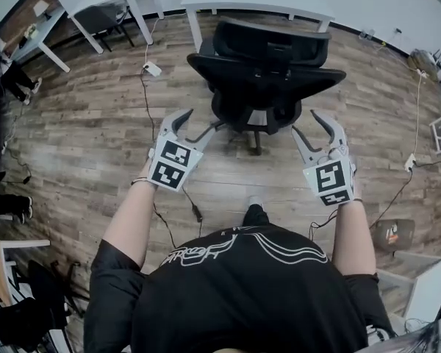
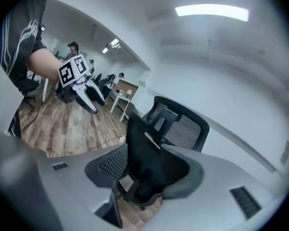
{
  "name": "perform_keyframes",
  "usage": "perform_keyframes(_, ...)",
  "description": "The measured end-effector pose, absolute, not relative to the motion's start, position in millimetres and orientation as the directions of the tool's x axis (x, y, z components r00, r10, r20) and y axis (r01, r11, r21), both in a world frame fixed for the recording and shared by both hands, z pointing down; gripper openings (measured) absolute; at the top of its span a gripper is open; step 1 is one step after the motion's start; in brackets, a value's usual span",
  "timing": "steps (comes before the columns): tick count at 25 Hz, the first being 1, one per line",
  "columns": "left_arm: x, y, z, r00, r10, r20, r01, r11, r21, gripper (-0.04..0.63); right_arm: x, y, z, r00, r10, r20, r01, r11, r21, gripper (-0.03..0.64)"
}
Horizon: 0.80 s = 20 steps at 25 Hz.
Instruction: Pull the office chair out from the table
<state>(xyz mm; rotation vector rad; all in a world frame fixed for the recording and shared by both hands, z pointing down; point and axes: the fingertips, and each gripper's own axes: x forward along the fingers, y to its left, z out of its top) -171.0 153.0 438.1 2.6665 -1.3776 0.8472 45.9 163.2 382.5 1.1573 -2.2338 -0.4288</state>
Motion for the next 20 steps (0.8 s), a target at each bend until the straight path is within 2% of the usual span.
perform_keyframes(3, -158.1, 208.7, 421.0, 0.569, -0.699, 0.433, -0.740, -0.665, -0.100, 0.243, 16.5, 210.2, 373.8, -0.545, -0.775, 0.320, -0.681, 0.632, 0.371, 0.234)
perform_keyframes(7, -143.3, 266.1, 391.2, 0.669, -0.673, 0.317, -0.721, -0.690, 0.057, 0.224, -17.3, 267.0, 372.0, -0.660, -0.689, 0.299, -0.666, 0.721, 0.193, 0.235)
perform_keyframes(11, -132.4, 311.8, 365.0, 0.729, -0.645, 0.229, -0.680, -0.721, 0.131, 0.102, -40.3, 315.1, 364.4, -0.759, -0.607, 0.236, -0.622, 0.783, 0.012, 0.225)
perform_keyframes(14, -129.4, 334.4, 354.2, 0.756, -0.630, 0.181, -0.655, -0.734, 0.181, 0.036, -48.1, 344.0, 351.9, -0.805, -0.573, 0.153, -0.587, 0.805, -0.078, 0.180)
perform_keyframes(18, -126.5, 354.9, 355.7, 0.792, -0.597, 0.126, -0.607, -0.749, 0.267, 0.008, -48.6, 369.7, 356.6, -0.817, -0.559, 0.142, -0.576, 0.805, -0.146, 0.072)
perform_keyframes(20, -124.6, 364.5, 358.5, 0.810, -0.577, 0.108, -0.579, -0.755, 0.308, 0.006, -48.3, 380.9, 360.6, -0.828, -0.545, 0.130, -0.561, 0.802, -0.206, 0.050)
